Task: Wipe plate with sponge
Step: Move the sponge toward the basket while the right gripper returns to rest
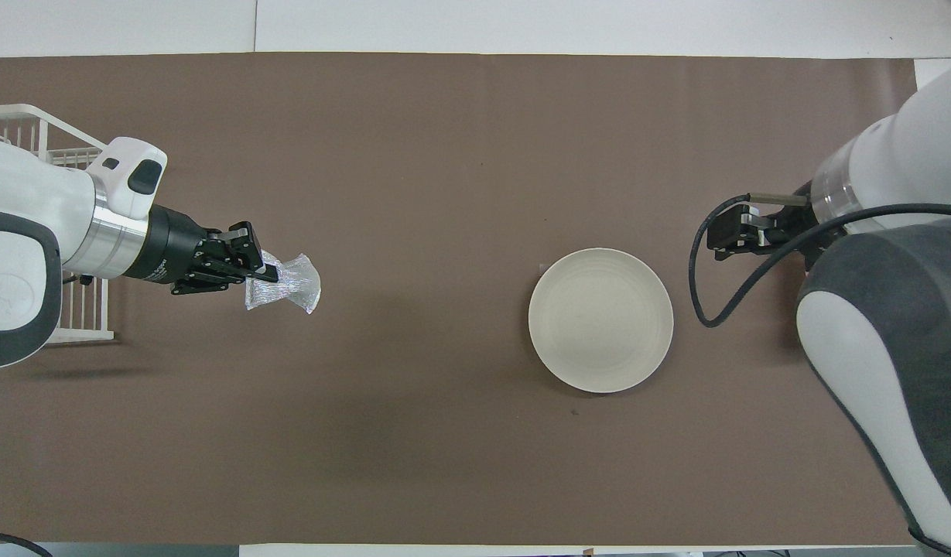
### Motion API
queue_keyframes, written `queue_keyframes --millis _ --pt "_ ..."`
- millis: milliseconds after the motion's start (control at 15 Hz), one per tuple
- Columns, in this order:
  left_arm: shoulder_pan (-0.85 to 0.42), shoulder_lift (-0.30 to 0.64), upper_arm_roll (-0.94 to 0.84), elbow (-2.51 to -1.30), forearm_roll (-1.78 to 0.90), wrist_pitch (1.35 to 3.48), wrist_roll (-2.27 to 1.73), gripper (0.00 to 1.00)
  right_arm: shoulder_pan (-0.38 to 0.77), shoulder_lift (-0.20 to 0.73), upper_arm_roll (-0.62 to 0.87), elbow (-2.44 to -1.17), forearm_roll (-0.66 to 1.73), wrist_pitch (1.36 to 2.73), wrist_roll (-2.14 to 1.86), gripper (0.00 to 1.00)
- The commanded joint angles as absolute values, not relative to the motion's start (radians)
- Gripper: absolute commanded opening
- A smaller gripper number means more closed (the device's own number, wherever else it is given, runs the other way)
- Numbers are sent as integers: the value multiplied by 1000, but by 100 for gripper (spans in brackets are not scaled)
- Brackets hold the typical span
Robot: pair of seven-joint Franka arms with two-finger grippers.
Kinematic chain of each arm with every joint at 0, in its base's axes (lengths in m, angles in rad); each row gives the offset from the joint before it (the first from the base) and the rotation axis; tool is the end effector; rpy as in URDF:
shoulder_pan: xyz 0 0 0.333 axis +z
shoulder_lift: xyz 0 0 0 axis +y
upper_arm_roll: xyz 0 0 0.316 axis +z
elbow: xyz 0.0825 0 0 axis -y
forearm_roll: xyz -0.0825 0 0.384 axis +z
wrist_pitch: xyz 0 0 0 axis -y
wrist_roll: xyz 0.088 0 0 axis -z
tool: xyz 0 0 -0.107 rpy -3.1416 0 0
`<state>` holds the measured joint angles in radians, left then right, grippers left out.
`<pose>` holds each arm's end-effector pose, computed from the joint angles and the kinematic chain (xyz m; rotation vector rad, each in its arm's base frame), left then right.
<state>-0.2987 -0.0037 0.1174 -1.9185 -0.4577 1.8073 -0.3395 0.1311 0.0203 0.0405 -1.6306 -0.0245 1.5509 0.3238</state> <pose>0.5339 -0.1353 0.4897 2.7003 0.3964 -0.2985 0.5475 0.0920 0.5836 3.0821 -0.2338 -0.1409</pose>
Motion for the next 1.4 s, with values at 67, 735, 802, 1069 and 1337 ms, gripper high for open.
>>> queue_keyframes --millis 67,735,802,1069,1337 --pt "-391 26 124 -1867 -298 1756 -498 0 69 -21 55 -1649 -40 1545 168 100" --pt "-494 26 123 -1809 142 1450 -631 0 -41 -17 40 -1617 -18 1554 -12 100" --pt "-495 26 118 -1807 190 1416 -652 0 -51 -18 40 -1626 -18 1571 -21 100" --pt "-523 26 92 -1798 383 1315 -652 0 -66 -18 40 -1624 -18 1571 -87 100" --pt "-561 60 89 -1804 592 1261 -652 0 -61 -20 41 -1628 -17 1595 -49 100"
